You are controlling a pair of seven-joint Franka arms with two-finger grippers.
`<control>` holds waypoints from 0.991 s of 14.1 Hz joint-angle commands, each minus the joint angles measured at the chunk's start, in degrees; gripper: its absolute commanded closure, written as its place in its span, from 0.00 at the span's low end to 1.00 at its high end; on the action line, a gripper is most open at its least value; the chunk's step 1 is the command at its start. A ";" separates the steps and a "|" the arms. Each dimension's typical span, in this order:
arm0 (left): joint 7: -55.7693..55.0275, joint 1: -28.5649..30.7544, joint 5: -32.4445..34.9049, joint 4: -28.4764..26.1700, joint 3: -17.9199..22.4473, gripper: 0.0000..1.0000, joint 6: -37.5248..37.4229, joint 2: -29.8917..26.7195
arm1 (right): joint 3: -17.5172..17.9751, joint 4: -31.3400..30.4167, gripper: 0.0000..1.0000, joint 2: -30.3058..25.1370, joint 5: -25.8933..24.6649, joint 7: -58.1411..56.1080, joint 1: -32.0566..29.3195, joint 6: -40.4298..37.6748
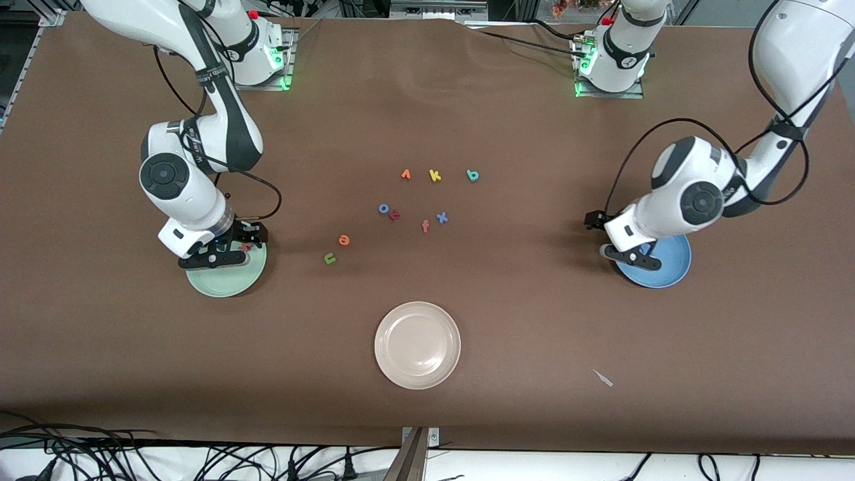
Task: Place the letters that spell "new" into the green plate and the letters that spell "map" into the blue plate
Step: 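Grasp the teal letter with the left gripper while the right gripper descends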
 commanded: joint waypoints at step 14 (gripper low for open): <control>-66.94 -32.17 8.87 -3.23 -0.95 0.00 8.71 3.67 | 0.23 0.13 0.13 -0.88 0.31 0.20 0.03 -1.12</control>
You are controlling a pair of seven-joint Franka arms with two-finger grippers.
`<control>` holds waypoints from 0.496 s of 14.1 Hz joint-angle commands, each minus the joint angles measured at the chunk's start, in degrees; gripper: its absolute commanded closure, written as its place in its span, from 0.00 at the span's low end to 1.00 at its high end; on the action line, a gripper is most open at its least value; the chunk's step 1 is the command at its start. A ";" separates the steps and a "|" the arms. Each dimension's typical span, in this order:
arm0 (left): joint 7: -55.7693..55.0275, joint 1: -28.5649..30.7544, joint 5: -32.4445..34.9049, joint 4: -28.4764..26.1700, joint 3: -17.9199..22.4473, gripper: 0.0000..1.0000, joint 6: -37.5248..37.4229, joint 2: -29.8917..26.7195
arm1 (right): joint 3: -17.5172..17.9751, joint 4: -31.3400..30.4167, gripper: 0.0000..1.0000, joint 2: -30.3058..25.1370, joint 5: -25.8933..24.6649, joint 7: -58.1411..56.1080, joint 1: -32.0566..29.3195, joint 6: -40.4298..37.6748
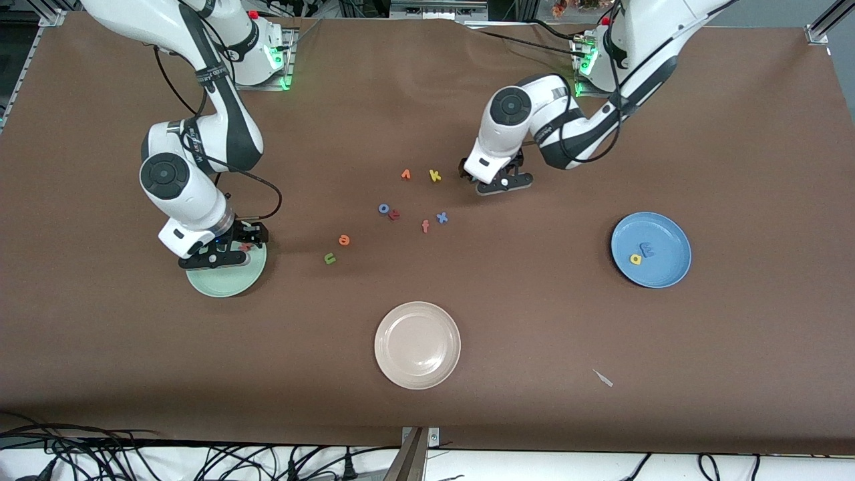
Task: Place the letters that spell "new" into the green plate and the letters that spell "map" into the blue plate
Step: 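Grasp the teal letter with the left gripper while the right gripper descends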
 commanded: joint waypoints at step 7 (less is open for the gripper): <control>-14.28 -8.65 10.03 1.08 4.69 0.10 2.97 6.56 | 0.22 0.06 0.13 -0.88 0.31 0.11 -0.02 -1.12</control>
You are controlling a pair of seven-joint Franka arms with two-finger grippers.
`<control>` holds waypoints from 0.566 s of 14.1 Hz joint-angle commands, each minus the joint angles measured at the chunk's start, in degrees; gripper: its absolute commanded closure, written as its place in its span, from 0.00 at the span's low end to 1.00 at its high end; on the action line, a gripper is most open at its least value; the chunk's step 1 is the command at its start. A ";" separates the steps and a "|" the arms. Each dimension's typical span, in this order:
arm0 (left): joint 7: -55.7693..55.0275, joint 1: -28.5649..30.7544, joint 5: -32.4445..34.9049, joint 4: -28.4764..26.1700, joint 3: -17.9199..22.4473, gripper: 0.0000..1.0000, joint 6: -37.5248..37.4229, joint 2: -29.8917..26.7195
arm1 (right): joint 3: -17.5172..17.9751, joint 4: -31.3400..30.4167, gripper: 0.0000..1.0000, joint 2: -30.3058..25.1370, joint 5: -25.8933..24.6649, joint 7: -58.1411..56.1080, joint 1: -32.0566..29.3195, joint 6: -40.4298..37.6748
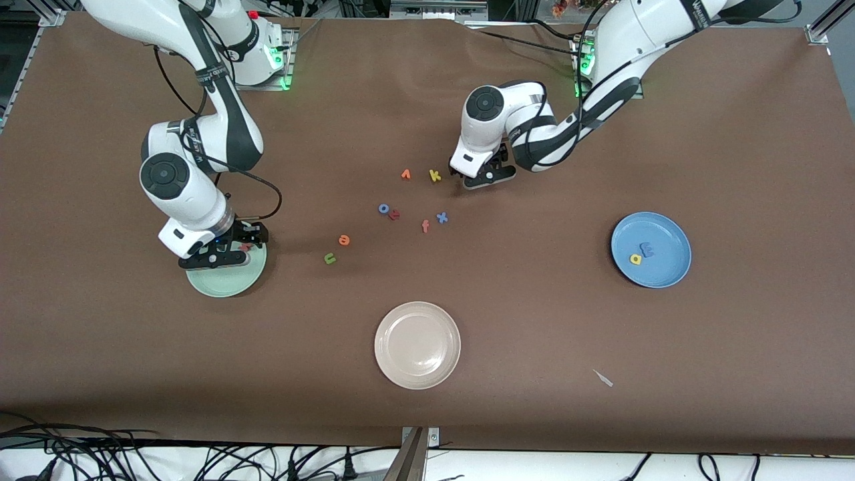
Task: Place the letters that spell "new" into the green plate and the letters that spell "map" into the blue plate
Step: 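Grasp the teal letter with the left gripper while the right gripper descends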
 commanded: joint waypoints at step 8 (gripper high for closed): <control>-2.26 -1.49 1.94 0.94 1.58 0.43 1.31 0.40 | 1.54 0.14 0.07 -0.97 3.19 2.56 -0.03 -1.12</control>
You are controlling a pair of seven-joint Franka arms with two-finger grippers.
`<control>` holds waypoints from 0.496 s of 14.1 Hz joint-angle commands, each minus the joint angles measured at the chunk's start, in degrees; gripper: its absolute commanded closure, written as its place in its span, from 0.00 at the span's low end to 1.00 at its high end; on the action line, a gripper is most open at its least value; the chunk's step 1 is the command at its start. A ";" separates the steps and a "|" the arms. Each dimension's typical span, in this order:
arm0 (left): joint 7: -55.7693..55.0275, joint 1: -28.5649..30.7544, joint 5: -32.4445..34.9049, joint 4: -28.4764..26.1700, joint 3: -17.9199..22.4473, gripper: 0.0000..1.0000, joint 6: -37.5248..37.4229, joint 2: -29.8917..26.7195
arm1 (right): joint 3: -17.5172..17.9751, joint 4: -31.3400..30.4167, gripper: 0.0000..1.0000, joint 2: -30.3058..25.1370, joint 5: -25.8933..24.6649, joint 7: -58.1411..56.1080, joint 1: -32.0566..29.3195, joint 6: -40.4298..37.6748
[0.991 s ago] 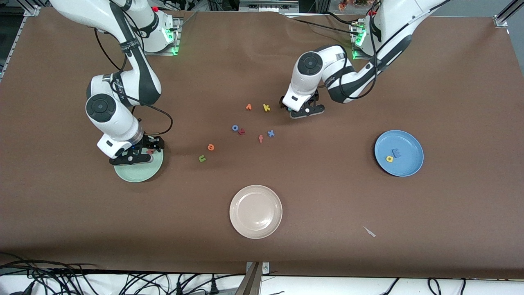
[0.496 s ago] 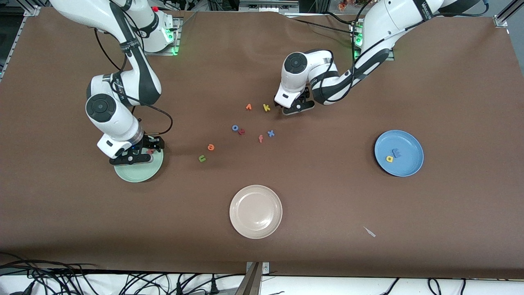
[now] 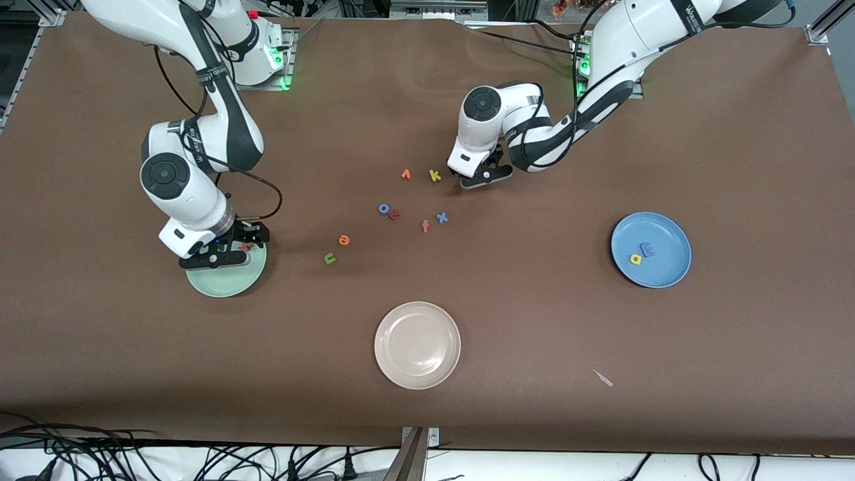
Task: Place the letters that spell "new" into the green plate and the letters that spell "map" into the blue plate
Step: 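Grasp the teal letter with the left gripper while the right gripper descends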
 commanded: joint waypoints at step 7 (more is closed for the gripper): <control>-1.78 -1.11 1.93 0.72 1.63 0.76 1.20 0.59 | 2.64 2.50 0.02 -0.97 7.07 7.38 0.14 -2.34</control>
